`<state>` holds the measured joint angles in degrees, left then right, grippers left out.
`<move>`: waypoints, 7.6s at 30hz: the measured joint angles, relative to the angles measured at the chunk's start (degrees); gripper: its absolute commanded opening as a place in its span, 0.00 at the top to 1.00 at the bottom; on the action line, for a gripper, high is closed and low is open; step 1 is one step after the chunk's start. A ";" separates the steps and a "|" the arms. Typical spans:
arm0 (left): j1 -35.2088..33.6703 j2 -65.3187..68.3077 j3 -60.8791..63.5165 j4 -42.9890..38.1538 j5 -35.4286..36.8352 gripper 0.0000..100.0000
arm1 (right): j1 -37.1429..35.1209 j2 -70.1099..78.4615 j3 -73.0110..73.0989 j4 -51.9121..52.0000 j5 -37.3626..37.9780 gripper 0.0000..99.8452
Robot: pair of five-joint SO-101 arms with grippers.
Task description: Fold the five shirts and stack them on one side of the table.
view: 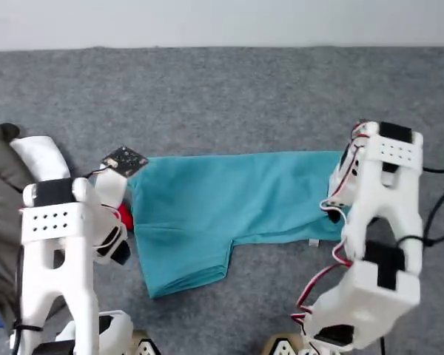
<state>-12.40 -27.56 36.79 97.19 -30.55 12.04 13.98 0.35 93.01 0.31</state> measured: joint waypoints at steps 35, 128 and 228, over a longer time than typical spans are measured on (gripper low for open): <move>-0.70 0.00 0.00 0.00 -2.02 0.86 | -2.64 12.40 -27.52 2.81 24.79 0.99; 22.86 27.43 -5.80 -4.13 -3.43 0.88 | 12.66 -8.53 -9.58 7.47 31.03 0.99; 41.93 28.75 3.08 -12.57 9.67 0.84 | 11.96 -12.75 -9.58 7.56 30.77 0.99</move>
<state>29.54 1.19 39.87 84.62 -20.88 24.00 1.23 -9.23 100.57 31.08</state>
